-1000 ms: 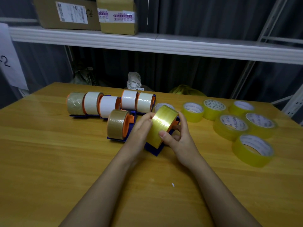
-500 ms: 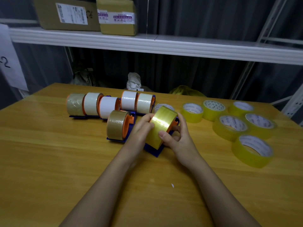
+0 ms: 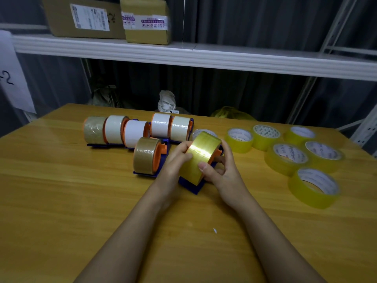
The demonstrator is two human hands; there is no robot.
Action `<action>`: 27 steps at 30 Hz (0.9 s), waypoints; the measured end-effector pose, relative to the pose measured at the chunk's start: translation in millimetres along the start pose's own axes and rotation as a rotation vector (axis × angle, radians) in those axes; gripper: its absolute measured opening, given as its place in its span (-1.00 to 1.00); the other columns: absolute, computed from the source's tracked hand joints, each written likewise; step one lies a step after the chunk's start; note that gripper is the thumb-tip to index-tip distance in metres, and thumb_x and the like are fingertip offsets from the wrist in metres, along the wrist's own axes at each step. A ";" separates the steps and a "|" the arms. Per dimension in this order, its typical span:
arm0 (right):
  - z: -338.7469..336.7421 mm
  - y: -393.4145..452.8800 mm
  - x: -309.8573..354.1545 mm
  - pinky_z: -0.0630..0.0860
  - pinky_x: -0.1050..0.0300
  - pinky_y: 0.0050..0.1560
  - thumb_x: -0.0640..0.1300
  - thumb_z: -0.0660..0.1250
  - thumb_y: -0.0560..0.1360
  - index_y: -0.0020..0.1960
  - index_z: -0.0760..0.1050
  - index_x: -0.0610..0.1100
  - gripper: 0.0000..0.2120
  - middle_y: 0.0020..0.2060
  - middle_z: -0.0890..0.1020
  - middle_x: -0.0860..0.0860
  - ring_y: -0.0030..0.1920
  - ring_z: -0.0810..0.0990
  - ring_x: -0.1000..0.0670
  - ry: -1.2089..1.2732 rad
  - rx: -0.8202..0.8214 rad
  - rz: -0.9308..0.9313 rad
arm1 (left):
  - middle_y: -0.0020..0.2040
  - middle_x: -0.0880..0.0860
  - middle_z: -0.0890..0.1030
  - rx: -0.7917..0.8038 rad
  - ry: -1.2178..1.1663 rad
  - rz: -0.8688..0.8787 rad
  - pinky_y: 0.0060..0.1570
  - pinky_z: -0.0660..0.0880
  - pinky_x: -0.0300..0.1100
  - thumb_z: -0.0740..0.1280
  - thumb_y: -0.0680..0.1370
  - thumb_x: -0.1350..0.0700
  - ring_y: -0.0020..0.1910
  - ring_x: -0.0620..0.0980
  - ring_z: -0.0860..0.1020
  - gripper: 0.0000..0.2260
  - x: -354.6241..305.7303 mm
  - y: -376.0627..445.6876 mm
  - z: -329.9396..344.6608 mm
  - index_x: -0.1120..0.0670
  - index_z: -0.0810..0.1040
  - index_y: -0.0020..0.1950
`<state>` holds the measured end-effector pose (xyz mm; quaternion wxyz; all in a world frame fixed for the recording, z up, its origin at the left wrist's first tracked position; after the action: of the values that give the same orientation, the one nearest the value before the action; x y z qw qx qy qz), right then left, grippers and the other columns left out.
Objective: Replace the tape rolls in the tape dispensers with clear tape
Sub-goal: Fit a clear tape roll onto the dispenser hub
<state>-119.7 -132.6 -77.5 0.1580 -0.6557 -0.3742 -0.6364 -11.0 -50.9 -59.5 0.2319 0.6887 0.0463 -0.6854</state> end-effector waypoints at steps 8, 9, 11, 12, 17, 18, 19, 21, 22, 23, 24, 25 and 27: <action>1.2 0.3 -0.5 0.62 0.06 -0.02 0.25 0.44 0.26 0.51 0.08 0.15 -0.08 0.16 0.52 0.15 -0.02 0.65 0.09 -0.022 0.001 -0.025 | -0.14 -0.09 0.60 -0.023 0.058 0.024 -0.21 0.49 -0.35 0.20 0.44 0.01 -0.14 -0.16 0.57 -0.75 -2.0 -0.8 1.4 -0.02 0.51 0.08; 1.3 0.2 0.0 0.62 0.08 -0.04 0.24 0.43 0.27 0.52 0.08 0.13 -0.07 0.17 0.52 0.14 -0.02 0.65 0.11 -0.023 0.005 -0.031 | -0.15 -0.10 0.60 -0.027 0.058 0.029 -0.20 0.49 -0.36 0.21 0.44 0.00 -0.15 -0.17 0.57 -0.76 -2.9 -0.4 2.1 -0.02 0.51 0.07; 1.4 0.1 0.1 0.60 0.13 -0.06 0.21 0.46 0.29 0.51 0.09 0.12 -0.09 0.18 0.52 0.11 -0.03 0.65 0.11 -0.026 0.013 -0.045 | -0.16 -0.11 0.62 -0.030 0.055 0.029 -0.19 0.49 -0.36 0.24 0.45 -0.03 -0.14 -0.16 0.58 -0.77 -2.9 -0.1 2.1 -0.01 0.52 0.06; 1.5 -0.4 0.7 0.60 0.14 -0.07 0.20 0.49 0.32 0.49 0.11 0.16 -0.13 0.18 0.51 0.12 -0.03 0.65 0.11 -0.025 0.015 -0.047 | -0.13 -0.10 0.63 -0.029 0.049 0.027 -0.17 0.50 -0.36 0.25 0.45 -0.05 -0.12 -0.15 0.59 -0.75 -3.1 -0.3 2.0 -0.01 0.53 0.07; -1.6 1.1 0.5 0.60 0.15 0.00 0.23 0.44 0.37 0.21 0.15 0.55 -0.40 0.17 0.51 0.19 0.05 0.61 0.20 0.027 -0.026 0.000 | 0.01 0.03 0.65 0.017 -0.092 0.005 -0.07 0.54 -0.24 0.19 0.49 0.02 0.01 -0.01 0.60 -0.69 -1.3 -0.6 1.3 0.05 0.53 0.18; -2.9 1.6 -0.2 0.59 0.16 0.02 0.24 0.41 0.37 0.26 0.15 0.52 -0.41 0.18 0.54 0.17 0.09 0.61 0.18 0.039 -0.033 -0.004 | 0.01 0.02 0.65 0.028 -0.092 0.006 -0.07 0.54 -0.24 0.21 0.47 0.06 0.02 -0.01 0.61 -0.67 -1.1 0.1 1.8 0.05 0.51 0.21; -4.3 2.5 -1.4 0.58 0.17 0.05 0.25 0.37 0.37 0.34 0.16 0.44 -0.38 0.19 0.56 0.13 0.13 0.60 0.15 0.056 -0.038 -0.012 | 0.03 0.02 0.65 0.035 -0.084 0.013 -0.07 0.53 -0.24 0.23 0.46 0.11 0.04 -0.01 0.61 -0.64 -1.2 0.6 2.6 0.07 0.49 0.25; -6.0 3.0 0.5 0.56 0.21 0.09 0.23 0.35 0.44 0.43 0.18 0.30 -0.38 0.17 0.59 0.17 0.16 0.58 0.19 0.088 -0.045 -0.026 | 0.11 0.07 0.63 0.045 -0.064 0.027 -0.03 0.52 -0.22 0.25 0.46 0.14 0.11 0.02 0.59 -0.58 -1.6 0.2 4.4 0.12 0.43 0.33; -6.5 2.0 3.9 0.54 0.29 0.07 0.21 0.35 0.47 0.44 0.21 0.24 -0.40 0.13 0.57 0.26 0.14 0.55 0.27 0.080 -0.062 -0.043 | 0.14 0.09 0.61 0.043 -0.058 0.035 -0.02 0.52 -0.23 0.26 0.47 0.14 0.13 0.02 0.59 -0.55 -1.6 -0.5 4.8 0.13 0.40 0.36; -7.8 0.9 7.5 0.51 0.37 0.03 0.19 0.33 0.47 0.44 0.25 0.18 -0.42 0.11 0.53 0.33 0.13 0.52 0.34 0.040 -0.107 -0.068 | 0.15 0.08 0.61 0.038 -0.052 0.046 -0.02 0.52 -0.25 0.27 0.47 0.14 0.14 0.00 0.59 -0.55 -2.1 -1.3 5.4 0.14 0.39 0.37; -10.9 0.2 10.8 0.48 0.42 0.02 0.18 0.33 0.46 0.42 0.30 0.15 -0.44 0.13 0.50 0.34 0.15 0.49 0.34 -0.024 -0.179 -0.111 | 0.15 0.06 0.61 0.029 -0.035 0.058 -0.03 0.52 -0.27 0.27 0.48 0.13 0.13 -0.03 0.59 -0.54 -3.0 -1.9 6.2 0.13 0.38 0.38; -14.9 -0.5 13.5 0.48 0.40 0.04 0.19 0.35 0.47 0.37 0.36 0.16 -0.50 0.17 0.47 0.29 0.20 0.48 0.28 -0.103 -0.258 -0.174 | 0.14 0.03 0.61 0.022 -0.006 0.074 -0.03 0.52 -0.28 0.29 0.48 0.12 0.12 -0.07 0.59 -0.55 -4.0 -2.6 7.4 0.10 0.39 0.37; -20.4 -3.4 19.9 0.49 0.25 0.15 0.13 0.36 0.46 0.26 0.46 0.15 -0.62 0.21 0.48 0.12 0.25 0.46 0.13 -0.229 -0.377 -0.335 | 0.12 -0.03 0.61 0.009 0.059 0.108 -0.03 0.51 -0.29 0.32 0.50 0.11 0.11 -0.12 0.58 -0.60 -4.9 -2.9 8.9 0.04 0.40 0.33</action>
<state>-138.4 -138.5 -56.6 -0.1176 -0.6702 -0.3677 -0.6339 -20.6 -50.5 -55.1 0.2638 0.7112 0.0129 -0.6515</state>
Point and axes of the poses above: each hand's wrist, its own y-axis towards the middle knuckle, its own z-axis out of the palm, x = y × z, the point moved 4 cm from there along y, towards the middle knuckle
